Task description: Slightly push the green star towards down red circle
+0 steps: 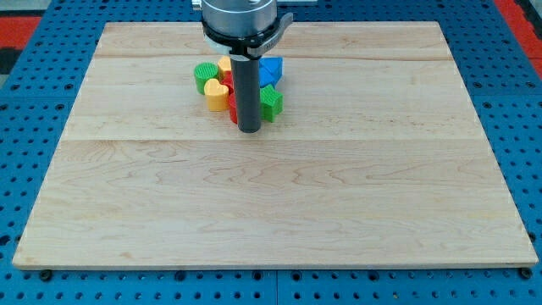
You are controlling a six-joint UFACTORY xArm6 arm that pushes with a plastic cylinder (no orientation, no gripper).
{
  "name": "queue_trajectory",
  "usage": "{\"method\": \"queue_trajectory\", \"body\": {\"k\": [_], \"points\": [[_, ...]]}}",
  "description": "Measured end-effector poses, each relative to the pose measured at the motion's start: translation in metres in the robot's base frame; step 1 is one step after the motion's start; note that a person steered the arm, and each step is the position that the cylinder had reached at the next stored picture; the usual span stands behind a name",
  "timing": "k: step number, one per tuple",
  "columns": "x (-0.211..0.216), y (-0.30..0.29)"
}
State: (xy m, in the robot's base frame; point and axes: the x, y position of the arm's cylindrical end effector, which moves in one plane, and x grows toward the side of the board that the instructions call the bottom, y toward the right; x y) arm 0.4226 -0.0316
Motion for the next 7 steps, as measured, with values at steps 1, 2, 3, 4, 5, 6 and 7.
{"method": "queue_trajectory", "body": {"k": [1,2,3,4,5,6,7], "points": [[0.002,0.052],[0.001,0.088],[-0.025,0.101],[-0.044,0.076],[-0.055,0.045],[-0.058,0.035],[-0.044,0.036]]}}
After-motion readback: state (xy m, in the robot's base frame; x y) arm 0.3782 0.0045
